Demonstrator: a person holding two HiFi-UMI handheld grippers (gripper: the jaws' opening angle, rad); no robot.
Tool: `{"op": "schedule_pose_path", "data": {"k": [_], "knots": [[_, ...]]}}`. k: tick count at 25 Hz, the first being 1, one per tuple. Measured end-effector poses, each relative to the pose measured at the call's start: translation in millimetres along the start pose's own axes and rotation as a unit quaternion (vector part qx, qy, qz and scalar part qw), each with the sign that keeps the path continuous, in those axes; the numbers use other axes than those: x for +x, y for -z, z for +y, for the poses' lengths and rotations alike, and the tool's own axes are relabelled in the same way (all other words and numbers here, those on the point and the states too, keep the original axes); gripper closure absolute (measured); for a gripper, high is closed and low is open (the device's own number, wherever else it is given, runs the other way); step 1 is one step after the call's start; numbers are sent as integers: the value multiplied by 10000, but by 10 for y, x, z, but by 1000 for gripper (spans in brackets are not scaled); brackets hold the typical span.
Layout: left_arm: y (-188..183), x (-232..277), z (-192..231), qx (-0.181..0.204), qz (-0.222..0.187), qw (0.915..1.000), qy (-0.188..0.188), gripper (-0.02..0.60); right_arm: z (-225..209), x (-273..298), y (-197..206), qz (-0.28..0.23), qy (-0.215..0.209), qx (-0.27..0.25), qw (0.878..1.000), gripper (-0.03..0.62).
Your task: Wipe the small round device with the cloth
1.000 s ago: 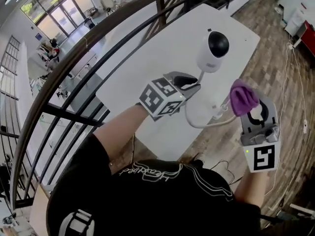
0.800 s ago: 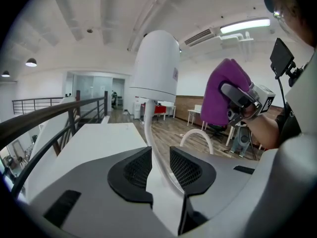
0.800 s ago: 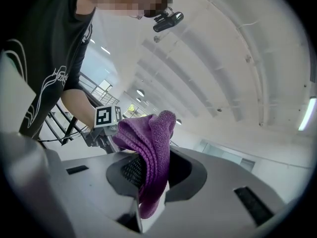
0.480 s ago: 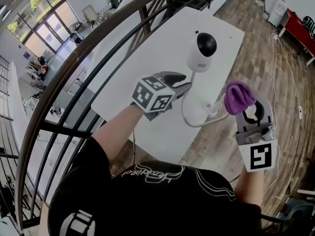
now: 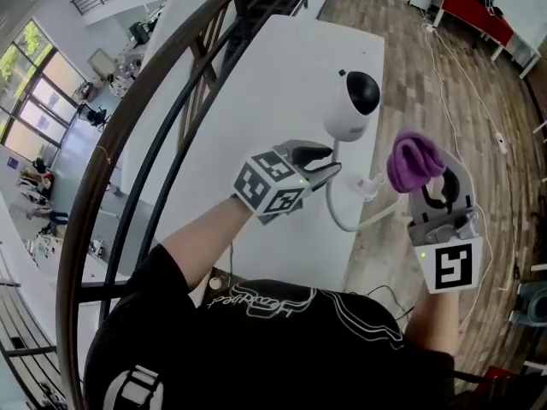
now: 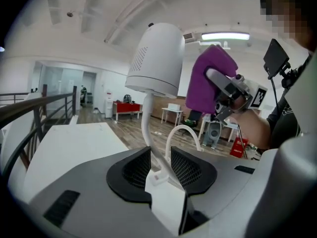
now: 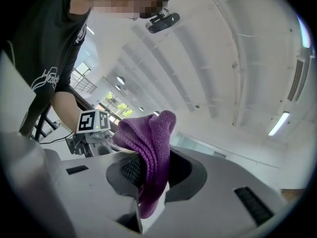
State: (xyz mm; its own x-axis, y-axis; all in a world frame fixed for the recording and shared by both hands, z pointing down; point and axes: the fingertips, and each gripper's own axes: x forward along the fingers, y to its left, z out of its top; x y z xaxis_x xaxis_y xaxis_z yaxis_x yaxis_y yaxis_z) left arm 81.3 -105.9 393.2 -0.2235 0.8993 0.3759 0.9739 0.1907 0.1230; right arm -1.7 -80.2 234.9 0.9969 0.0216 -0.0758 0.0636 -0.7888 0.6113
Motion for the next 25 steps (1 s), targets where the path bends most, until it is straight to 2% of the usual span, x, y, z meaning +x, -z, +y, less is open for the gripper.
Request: {"op": "schedule_pose_path", "data": {"k": [4,11,15,25], "knots": [[61,-46,36,293,102,9982,505,462,-26,110,-80,187,708,146,9972,533],[57,-49,-5,463,117,9953,846,462,-172,251,-319,264,1445,112,9891,533],[57,-44,11,466,26,9948,904,462,-208,377,-463,155,1598,51,9870,533],[56,-57,-12,434,29,9940,1001,462,-3,591,-516,646,1799,-444,9805,533]]}}
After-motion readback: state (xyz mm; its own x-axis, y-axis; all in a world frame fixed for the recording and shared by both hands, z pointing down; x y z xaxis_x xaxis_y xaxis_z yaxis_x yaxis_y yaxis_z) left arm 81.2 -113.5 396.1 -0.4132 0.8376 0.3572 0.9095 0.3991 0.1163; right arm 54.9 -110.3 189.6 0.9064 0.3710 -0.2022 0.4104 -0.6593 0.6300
